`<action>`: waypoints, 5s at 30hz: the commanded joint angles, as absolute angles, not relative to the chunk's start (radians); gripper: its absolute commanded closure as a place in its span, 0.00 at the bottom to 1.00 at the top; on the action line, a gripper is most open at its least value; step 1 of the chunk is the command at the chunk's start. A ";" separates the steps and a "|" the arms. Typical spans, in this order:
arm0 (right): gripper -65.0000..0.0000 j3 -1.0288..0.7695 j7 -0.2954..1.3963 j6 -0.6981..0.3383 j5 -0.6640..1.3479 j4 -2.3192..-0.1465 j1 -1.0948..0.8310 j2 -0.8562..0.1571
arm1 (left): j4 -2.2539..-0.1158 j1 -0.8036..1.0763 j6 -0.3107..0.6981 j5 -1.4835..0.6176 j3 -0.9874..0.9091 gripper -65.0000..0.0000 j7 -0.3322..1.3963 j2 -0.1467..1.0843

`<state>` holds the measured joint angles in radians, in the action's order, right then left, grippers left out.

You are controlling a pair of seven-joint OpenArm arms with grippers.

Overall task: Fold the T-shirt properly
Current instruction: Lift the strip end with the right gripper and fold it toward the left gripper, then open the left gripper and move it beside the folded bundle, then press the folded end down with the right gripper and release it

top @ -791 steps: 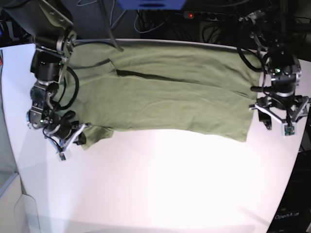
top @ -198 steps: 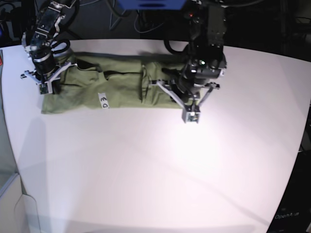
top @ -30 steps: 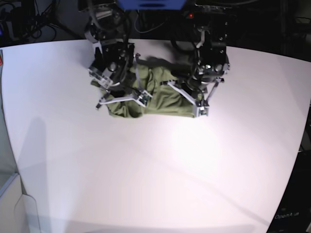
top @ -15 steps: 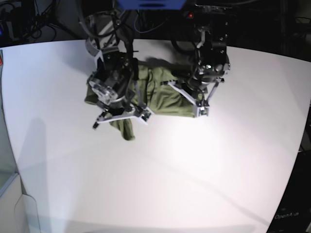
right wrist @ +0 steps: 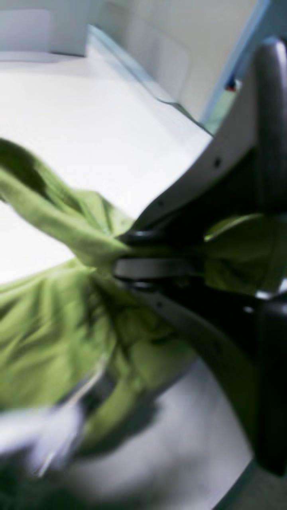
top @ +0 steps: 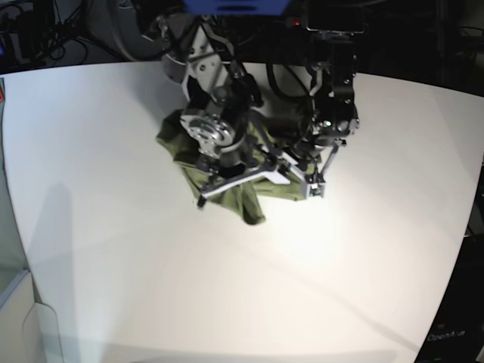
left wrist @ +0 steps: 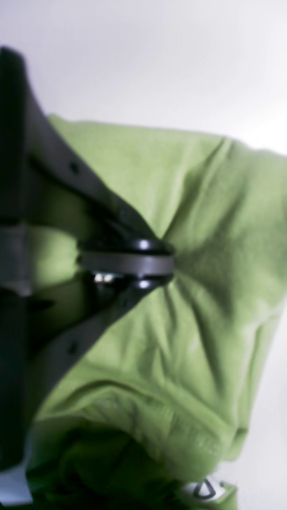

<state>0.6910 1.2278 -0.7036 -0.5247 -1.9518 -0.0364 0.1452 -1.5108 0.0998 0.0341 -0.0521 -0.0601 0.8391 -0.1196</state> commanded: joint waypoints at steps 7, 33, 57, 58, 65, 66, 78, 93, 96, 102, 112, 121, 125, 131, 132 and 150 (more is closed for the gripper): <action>1.00 0.774 1.199 -0.698 -0.521 -1.966 0.004 0.157 | -1.596 0.168 0.002 0.013 -0.062 0.98 0.949 -0.114; 1.00 0.769 1.182 -0.698 -0.487 -1.966 -0.001 0.157 | -1.883 0.165 0.001 0.015 -0.059 0.99 1.006 -0.130; 1.00 0.774 1.179 -0.698 -0.395 -1.966 -0.002 0.157 | -1.656 0.157 0.005 0.013 -0.237 0.99 1.015 -0.010; 1.00 0.774 1.178 -0.698 -0.395 -1.966 -0.002 0.157 | -1.650 0.156 0.005 0.013 -0.237 0.99 1.010 -0.010; 1.00 0.774 1.138 -0.698 -0.291 -1.966 -0.015 0.157 | -1.649 0.150 0.005 0.013 -0.182 0.99 1.010 -0.016; 1.00 0.774 1.138 -0.698 -0.277 -1.966 -0.016 0.157 | -1.649 0.151 0.005 0.013 -0.173 0.99 1.010 -0.016; 1.00 0.774 1.075 -0.698 -0.255 -1.945 -0.013 0.157 | -1.650 0.153 0.005 0.013 -0.137 0.99 1.017 -0.041; 1.00 0.773 0.915 -0.698 -0.255 -1.788 -0.012 0.157 | -1.652 0.182 0.005 0.013 -0.139 0.99 1.018 -0.039; 1.00 0.773 0.895 -0.698 -0.255 -1.767 0.001 0.157 | -1.652 0.196 0.005 0.013 -0.140 0.99 1.018 -0.039; 1.00 0.771 0.892 -0.698 -0.255 -1.719 0.050 0.157 | -1.658 0.211 0.005 0.015 -0.142 0.99 1.018 -0.039; 0.98 0.769 0.891 -0.698 -0.255 -1.659 0.088 0.157 | -1.658 0.213 0.004 0.015 -0.142 0.99 1.018 -0.038; 0.44 0.773 0.901 -0.698 -0.255 -1.664 0.085 0.157 | -1.661 0.209 0.004 0.015 -0.142 0.99 1.018 -0.038; 0.38 0.774 0.901 -0.698 -0.254 -1.707 0.074 0.157 | -1.707 0.214 0.004 0.022 -0.142 0.99 1.020 -0.038; 0.39 0.774 0.963 -0.698 -0.254 -1.883 0.018 0.157 | -1.756 0.228 0.004 0.013 -0.143 0.99 1.064 -0.004; 0.39 0.774 0.977 -0.698 -0.254 -1.891 0.016 0.157 | -1.758 0.228 0.004 0.013 -0.143 0.99 1.066 -0.001; 0.99 0.556 1.021 -0.698 -0.260 -1.890 0.016 0.117 | -1.862 0.265 0.266 0.022 -0.306 0.99 1.129 0.036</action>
